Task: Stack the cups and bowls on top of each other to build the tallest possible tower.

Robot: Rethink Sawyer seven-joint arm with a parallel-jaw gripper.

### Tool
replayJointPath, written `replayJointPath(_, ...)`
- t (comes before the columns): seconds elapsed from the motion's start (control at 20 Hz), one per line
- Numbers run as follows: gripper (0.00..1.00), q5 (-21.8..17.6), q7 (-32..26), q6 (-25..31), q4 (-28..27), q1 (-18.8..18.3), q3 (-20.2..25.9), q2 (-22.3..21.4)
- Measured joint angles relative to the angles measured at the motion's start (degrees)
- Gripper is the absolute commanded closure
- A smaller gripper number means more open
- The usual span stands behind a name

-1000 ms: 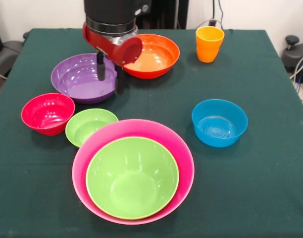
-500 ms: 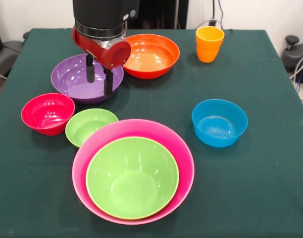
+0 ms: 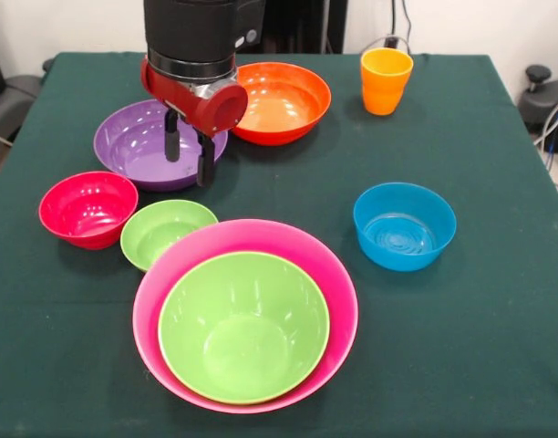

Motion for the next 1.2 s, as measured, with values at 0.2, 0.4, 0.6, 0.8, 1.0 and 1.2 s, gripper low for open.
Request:
replayJointPath(0.2,0.00,-0.02,0.00,-0.29,0.17,0.08,0.01,0.08)
replayJointPath(0.4,0.00,-0.01,0.00,-0.30,0.31,0.16,-0.02,0.51)
replayJointPath(0.6,0.00,-0.01,0.00,-0.32,0.43,0.64,-0.45,2.07)
replayJointPath(0.8,0.00,0.00,0.00,-0.63,0.87,1.25,-1.01,3.00)
replayJointPath(1.0,0.00,0.11,0.00,-1.49,1.72,2.24,-2.01,4.16)
replayJointPath(1.2,0.00,0.63,0.00,-2.79,2.63,3.28,-3.47,5.14)
